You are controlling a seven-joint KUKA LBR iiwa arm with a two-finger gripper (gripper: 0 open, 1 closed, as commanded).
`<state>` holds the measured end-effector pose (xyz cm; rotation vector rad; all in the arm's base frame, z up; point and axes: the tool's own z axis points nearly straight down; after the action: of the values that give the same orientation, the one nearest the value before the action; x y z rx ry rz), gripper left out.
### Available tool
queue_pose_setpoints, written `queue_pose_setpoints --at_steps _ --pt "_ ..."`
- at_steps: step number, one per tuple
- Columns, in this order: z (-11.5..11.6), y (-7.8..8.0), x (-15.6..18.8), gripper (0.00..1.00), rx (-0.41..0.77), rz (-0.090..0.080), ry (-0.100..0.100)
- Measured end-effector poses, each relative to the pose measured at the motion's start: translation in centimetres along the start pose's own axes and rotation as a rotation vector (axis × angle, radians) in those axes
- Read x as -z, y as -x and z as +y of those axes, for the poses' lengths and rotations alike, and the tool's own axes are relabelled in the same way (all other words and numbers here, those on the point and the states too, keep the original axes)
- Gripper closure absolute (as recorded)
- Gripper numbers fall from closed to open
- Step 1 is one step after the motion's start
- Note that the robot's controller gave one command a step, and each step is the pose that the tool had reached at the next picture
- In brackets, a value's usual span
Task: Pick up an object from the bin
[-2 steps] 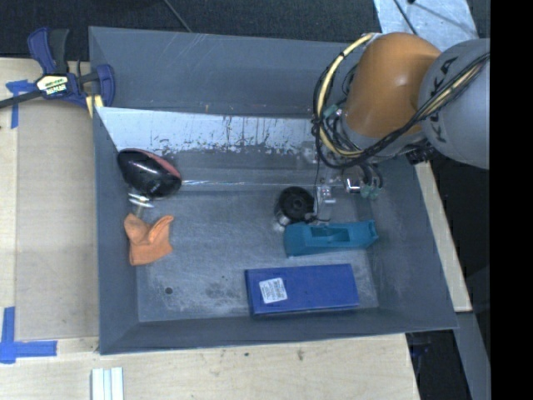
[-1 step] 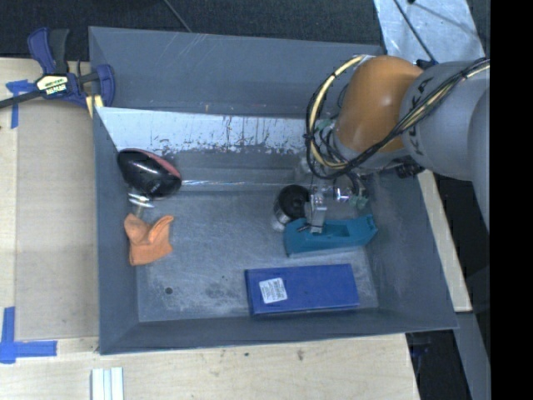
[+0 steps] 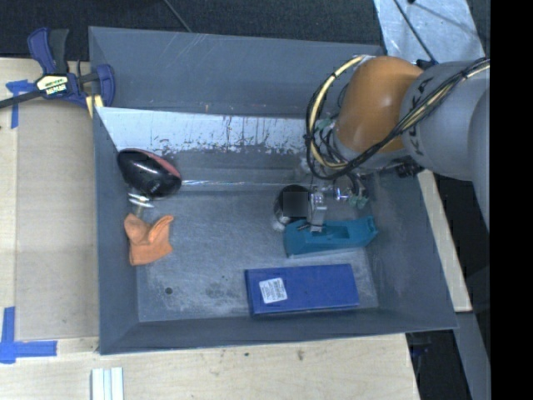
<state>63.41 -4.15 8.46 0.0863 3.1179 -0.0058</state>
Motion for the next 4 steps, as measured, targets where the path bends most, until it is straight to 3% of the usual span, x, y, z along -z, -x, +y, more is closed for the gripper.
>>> queue_pose_setpoints --at_steps 1,2,3,4 --pt "0.0 -0.4 1.2 0.00 -0.240 0.005 0.000" --pt "-0.1 -0.5 -0.1 0.00 -0.090 0.007 0.004" --pt "0.4 -0.7 -0.6 1.00 -0.411 0.024 -0.001" --pt "0.4 -0.7 -0.6 1.00 -0.411 0.024 -0.001"
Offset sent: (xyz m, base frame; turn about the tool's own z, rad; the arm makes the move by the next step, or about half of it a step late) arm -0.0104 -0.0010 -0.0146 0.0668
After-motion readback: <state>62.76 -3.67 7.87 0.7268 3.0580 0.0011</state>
